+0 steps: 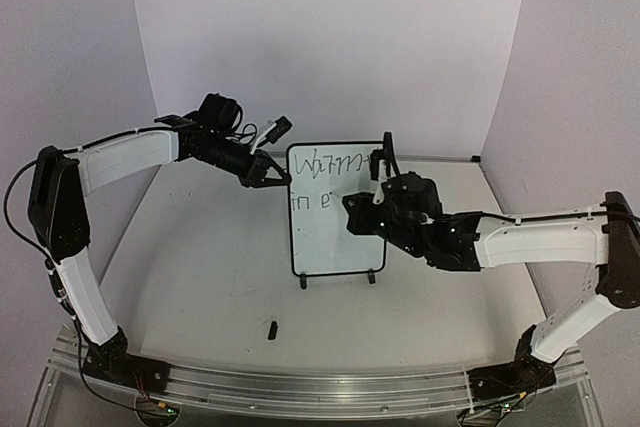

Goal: Write a sentence on the whiteboard

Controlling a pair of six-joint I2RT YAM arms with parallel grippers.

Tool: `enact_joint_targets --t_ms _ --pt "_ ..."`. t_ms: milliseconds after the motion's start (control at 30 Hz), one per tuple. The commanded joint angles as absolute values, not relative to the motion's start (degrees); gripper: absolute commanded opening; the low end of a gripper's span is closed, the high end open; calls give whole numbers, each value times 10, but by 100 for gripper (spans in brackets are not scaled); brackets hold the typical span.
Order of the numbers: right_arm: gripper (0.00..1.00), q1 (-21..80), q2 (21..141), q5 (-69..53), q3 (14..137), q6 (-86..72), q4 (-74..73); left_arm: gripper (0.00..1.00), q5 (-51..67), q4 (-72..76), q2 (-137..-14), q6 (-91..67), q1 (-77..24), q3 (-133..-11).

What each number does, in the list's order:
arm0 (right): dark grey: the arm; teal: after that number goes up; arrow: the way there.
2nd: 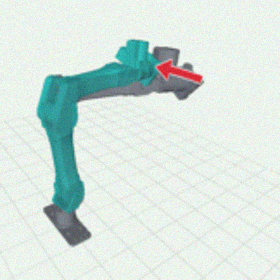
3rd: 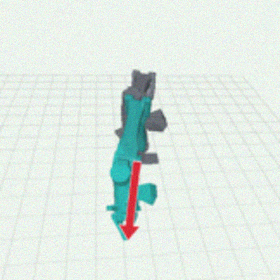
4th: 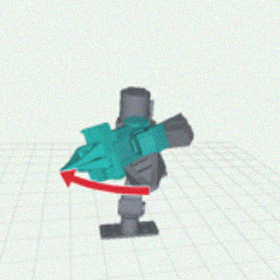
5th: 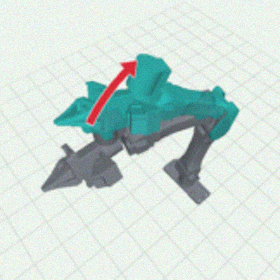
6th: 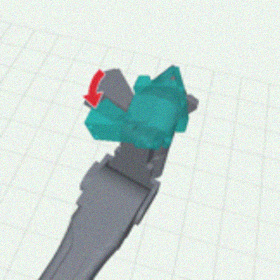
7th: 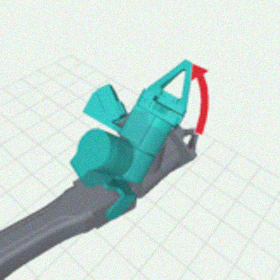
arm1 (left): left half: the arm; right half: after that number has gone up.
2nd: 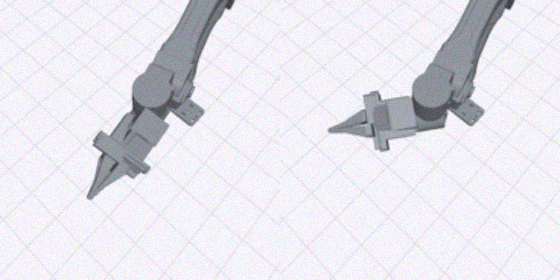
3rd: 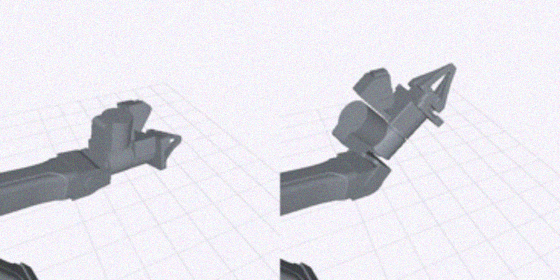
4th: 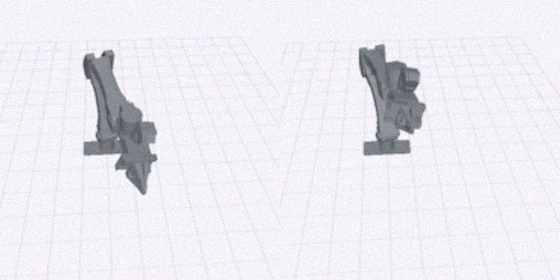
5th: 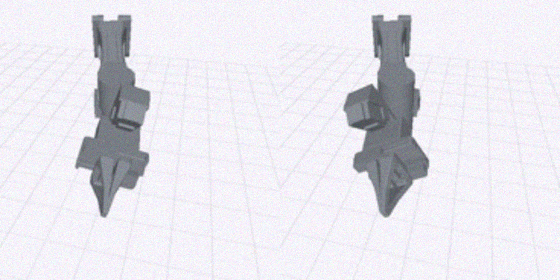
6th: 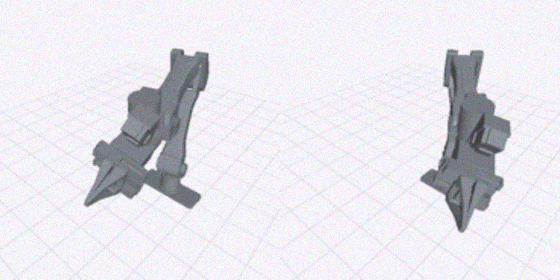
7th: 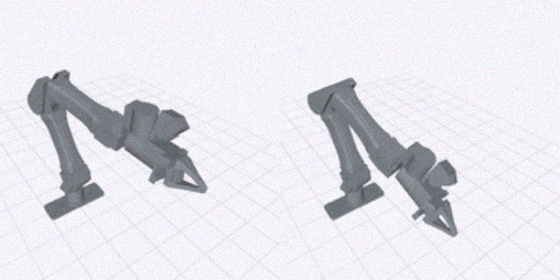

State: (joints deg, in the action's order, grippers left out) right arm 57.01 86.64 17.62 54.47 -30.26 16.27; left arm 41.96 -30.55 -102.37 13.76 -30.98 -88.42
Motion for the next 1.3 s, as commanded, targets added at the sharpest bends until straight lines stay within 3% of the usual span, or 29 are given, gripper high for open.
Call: enact_joint_targets --t_ms 0,933,1267 --pt "0 567 877 199 564 -298 170 0 392 -332 -1009 174 -312 -877" --pt "0 564 864 207 502 -354 145 0 392 -332 -1008 174 -312 -876" --pt "0 565 863 226 535 -326 145 0 392 -332 -1009 174 -312 -876"
